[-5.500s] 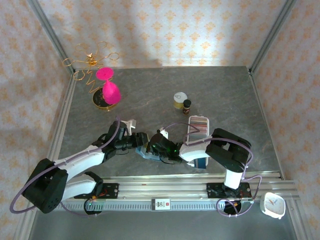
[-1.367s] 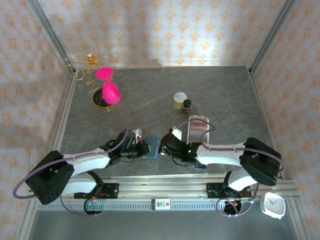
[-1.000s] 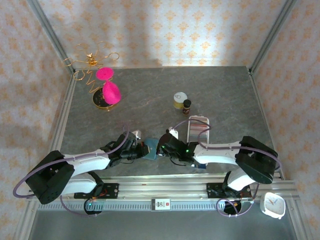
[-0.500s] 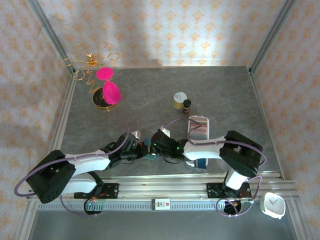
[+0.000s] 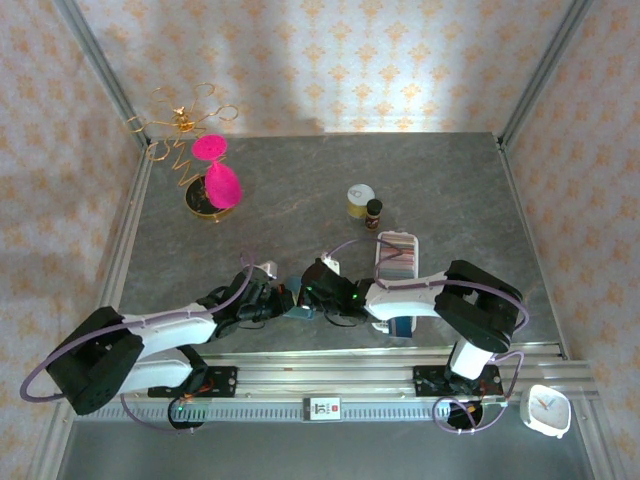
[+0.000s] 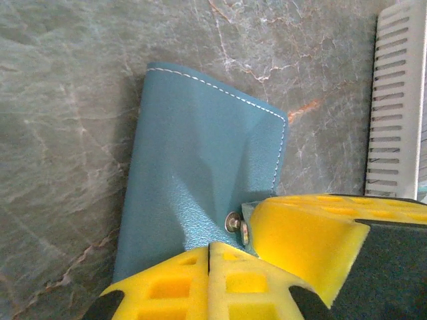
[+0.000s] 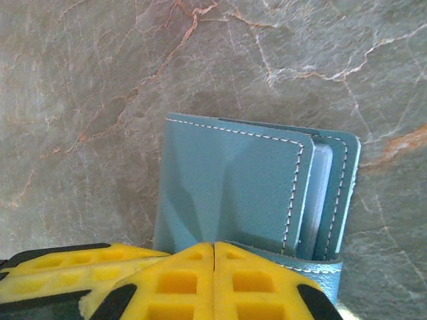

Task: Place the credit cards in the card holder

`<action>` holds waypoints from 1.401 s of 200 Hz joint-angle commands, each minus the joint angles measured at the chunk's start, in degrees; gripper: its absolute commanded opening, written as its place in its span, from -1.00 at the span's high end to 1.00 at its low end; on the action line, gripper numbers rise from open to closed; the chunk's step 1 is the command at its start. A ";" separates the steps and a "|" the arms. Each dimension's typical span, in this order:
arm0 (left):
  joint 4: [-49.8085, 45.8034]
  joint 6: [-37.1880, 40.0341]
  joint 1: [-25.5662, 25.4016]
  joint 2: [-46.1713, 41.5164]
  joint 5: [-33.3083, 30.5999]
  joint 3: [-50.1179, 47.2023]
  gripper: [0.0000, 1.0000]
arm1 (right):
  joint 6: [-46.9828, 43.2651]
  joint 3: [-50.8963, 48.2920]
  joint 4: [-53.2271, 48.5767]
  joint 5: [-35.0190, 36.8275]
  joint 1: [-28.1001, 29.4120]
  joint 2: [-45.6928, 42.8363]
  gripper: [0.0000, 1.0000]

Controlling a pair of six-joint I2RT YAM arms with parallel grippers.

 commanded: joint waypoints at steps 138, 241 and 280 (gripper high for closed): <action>-2.14 -4.35 -0.22 -2.65 -6.58 -4.16 1.00 | -2.01 5.06 -22.22 3.37 2.43 10.53 1.00; 2.56 -2.74 -0.25 -0.57 1.51 -4.85 1.00 | 1.46 0.08 -5.42 5.22 2.19 -0.44 1.00; 1.25 -1.80 -0.30 0.17 1.35 -4.68 1.00 | 1.15 -0.46 -3.79 4.46 1.74 -0.59 1.00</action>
